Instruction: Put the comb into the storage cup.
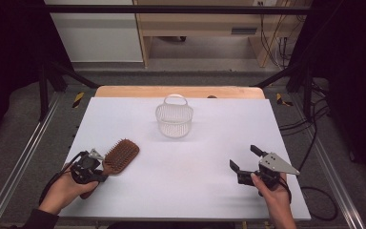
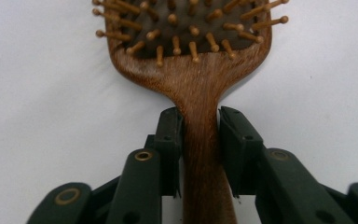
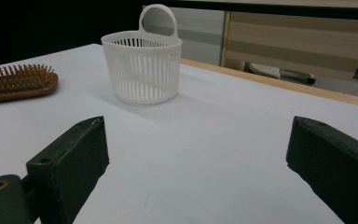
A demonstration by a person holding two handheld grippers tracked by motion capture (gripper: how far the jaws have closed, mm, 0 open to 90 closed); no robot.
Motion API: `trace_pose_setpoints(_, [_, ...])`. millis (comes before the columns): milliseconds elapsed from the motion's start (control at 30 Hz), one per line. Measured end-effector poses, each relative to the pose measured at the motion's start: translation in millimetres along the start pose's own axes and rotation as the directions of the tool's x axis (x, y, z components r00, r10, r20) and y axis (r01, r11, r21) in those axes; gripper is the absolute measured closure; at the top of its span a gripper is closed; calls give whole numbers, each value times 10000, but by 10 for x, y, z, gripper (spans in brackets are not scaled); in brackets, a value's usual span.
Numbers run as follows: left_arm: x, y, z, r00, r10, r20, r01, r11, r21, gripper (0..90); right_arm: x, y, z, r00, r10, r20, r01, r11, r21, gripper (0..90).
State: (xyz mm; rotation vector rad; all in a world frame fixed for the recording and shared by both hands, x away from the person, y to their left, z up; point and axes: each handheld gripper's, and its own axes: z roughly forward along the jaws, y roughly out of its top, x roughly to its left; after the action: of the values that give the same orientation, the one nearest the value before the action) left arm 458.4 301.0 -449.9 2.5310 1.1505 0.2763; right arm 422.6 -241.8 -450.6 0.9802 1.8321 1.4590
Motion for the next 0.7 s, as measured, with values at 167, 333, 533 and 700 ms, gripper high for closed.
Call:
trace_pose_setpoints(167, [4, 14, 5, 10000, 88, 25, -88, 10000, 47, 727, 4, -1, 4, 10000, -14, -35, 14, 10000, 13, 58])
trace_pose_setpoints(333, [-7, -23, 0, 9998, 205, -40, -206, 9994, -271, 728, 2, 1, 1, 10000, -7, -49, 7, 10000, 7, 58])
trace_pose_setpoints(533, [-4, -38, 5, 9996, 109, -248, -128, 9969, -775, 728, 0, 1, 2, 10000, -1, -28, 1, 10000, 9, 58])
trace_pose_setpoints(700, [11, -32, 16, 9993, 76, -372, -111, 9954, -948, 728, -2, 2, -2, 10000, -13, -21, 13, 10000, -6, 58])
